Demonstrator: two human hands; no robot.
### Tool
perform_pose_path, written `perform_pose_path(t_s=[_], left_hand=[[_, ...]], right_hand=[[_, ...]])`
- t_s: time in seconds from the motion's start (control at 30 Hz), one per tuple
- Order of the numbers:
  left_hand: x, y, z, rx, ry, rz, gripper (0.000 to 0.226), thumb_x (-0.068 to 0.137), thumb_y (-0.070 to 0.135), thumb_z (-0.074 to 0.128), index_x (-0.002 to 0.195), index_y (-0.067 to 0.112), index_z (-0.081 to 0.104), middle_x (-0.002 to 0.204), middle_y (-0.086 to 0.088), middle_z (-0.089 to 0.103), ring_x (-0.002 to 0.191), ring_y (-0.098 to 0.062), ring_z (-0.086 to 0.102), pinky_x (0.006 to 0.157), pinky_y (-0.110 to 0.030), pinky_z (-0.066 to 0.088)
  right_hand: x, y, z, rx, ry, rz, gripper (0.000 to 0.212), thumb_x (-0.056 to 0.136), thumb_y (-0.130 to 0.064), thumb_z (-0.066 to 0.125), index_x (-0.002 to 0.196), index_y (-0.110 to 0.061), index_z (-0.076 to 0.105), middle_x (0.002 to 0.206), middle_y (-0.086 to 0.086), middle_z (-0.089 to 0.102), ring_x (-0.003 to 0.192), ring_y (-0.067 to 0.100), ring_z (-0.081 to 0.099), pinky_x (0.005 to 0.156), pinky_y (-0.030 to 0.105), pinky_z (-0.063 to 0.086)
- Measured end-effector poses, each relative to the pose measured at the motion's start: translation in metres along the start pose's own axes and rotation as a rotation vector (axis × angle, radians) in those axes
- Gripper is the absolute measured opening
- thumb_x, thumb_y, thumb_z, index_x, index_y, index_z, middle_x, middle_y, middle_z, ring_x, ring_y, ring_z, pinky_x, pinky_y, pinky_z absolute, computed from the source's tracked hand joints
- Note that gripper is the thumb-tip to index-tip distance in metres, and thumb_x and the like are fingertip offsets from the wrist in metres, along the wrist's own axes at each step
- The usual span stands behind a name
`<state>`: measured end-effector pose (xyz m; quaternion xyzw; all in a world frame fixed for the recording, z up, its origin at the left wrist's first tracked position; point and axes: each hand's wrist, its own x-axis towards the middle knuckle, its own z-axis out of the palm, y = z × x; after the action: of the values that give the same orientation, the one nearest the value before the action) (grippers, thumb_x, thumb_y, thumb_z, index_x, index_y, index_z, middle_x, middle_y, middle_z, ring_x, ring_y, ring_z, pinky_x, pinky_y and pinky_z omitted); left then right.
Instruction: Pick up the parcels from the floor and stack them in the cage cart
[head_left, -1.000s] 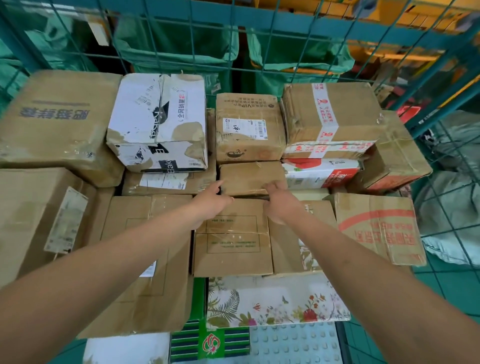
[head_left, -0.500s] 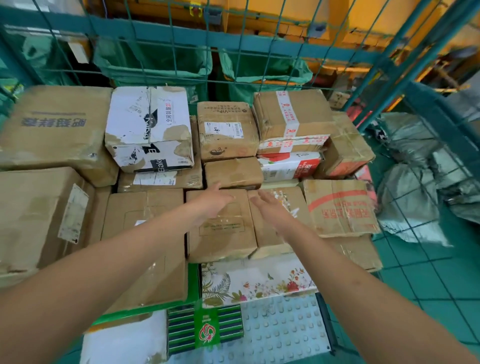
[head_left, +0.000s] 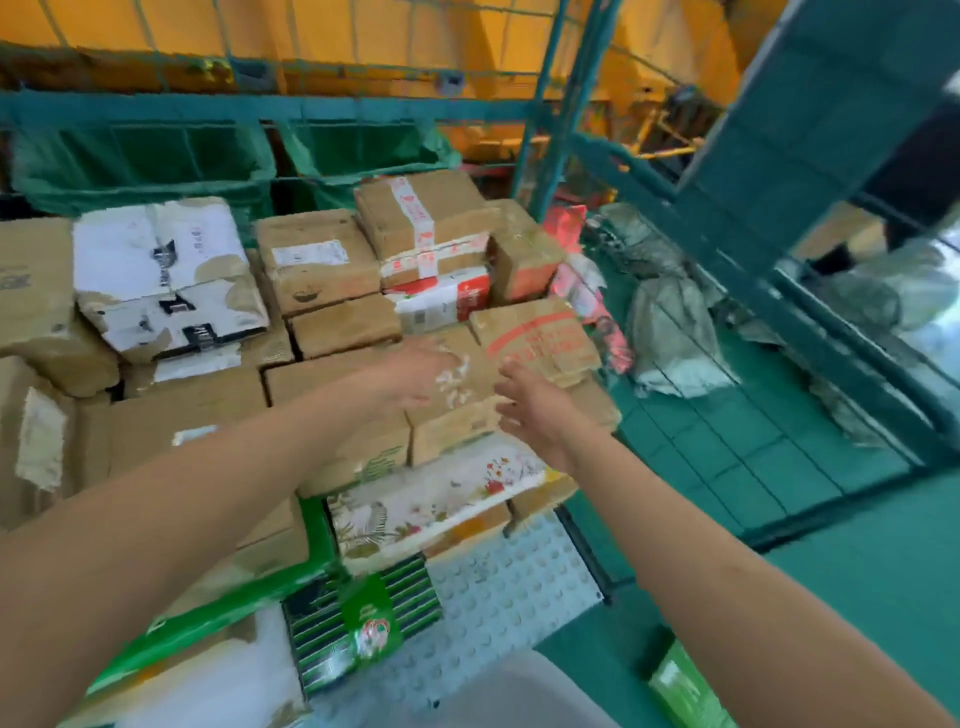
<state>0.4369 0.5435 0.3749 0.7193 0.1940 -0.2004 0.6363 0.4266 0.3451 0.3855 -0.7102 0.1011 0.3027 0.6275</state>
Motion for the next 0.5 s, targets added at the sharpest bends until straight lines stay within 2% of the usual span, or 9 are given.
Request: perform_pose_path(t_s=[0.1,0.2,0.27,0.33,0.4,0.43,0.5], left_hand=[[-0.022,0.007,0.079,0.034,-0.139,0.028,0.056,0.092,0.029,0.072,0.144,0.024,0.051,0.152,0.001,0.048,0.128,-0.023,0.052,0.103,-0.040,0.048],[-0.055,0.008,0.153,0.143,-0.255,0.023,0.027,0.101,0.032,0.064,0.126,0.031,0.056,0.146,0.006,0.050,0.124,-0.020,0.052,0.103,-0.041,0.051],[-0.084,0.001,0.209,0.224,-0.341,0.020,0.023,0.103,0.036,0.061,0.125,0.035,0.055,0.145,0.006,0.048,0.125,-0.020,0.050,0.103,-0.040,0.051],[-0.109,-0.010,0.251,0.282,-0.410,0.008,0.030,0.102,0.039,0.060,0.132,0.039,0.052,0.152,0.007,0.045,0.129,-0.022,0.048,0.103,-0.037,0.049],[-0.139,-0.026,0.302,0.333,-0.478,0.004,0.053,0.102,0.040,0.060,0.151,0.035,0.040,0.159,0.007,0.039,0.132,-0.025,0.048,0.102,-0.036,0.048],[-0.151,-0.034,0.321,0.351,-0.503,-0.005,0.058,0.102,0.041,0.060,0.154,0.033,0.036,0.160,0.006,0.037,0.133,-0.026,0.048,0.103,-0.036,0.047],[-0.179,-0.053,0.367,0.403,-0.562,-0.003,0.051,0.101,0.045,0.061,0.147,0.034,0.041,0.157,0.003,0.040,0.129,-0.027,0.050,0.104,-0.039,0.047]], right_hand=[[-0.049,0.037,-0.050,0.160,0.097,0.012,0.057,0.105,-0.052,0.050,0.152,-0.020,0.045,0.144,0.003,0.057,0.132,0.026,0.055,0.109,0.039,0.048],[-0.100,0.075,-0.095,0.270,0.172,0.004,0.058,0.104,-0.054,0.050,0.150,-0.018,0.047,0.146,0.005,0.056,0.132,0.027,0.054,0.108,0.040,0.048],[-0.147,0.109,-0.132,0.359,0.240,0.012,0.057,0.104,-0.054,0.050,0.147,-0.017,0.049,0.143,0.006,0.059,0.128,0.028,0.056,0.104,0.040,0.048],[-0.185,0.139,-0.159,0.414,0.295,0.017,0.054,0.103,-0.054,0.051,0.142,-0.017,0.053,0.136,0.006,0.063,0.121,0.027,0.060,0.101,0.040,0.049],[-0.234,0.176,-0.189,0.469,0.354,0.008,0.049,0.103,-0.054,0.050,0.136,-0.018,0.057,0.129,0.006,0.066,0.115,0.026,0.061,0.101,0.040,0.049],[-0.253,0.190,-0.200,0.480,0.381,0.006,0.046,0.104,-0.054,0.050,0.132,-0.019,0.058,0.125,0.006,0.067,0.112,0.025,0.062,0.101,0.040,0.049],[-0.298,0.226,-0.226,0.534,0.448,0.008,0.043,0.104,-0.052,0.050,0.128,-0.019,0.059,0.123,0.007,0.068,0.110,0.025,0.063,0.100,0.040,0.050]])
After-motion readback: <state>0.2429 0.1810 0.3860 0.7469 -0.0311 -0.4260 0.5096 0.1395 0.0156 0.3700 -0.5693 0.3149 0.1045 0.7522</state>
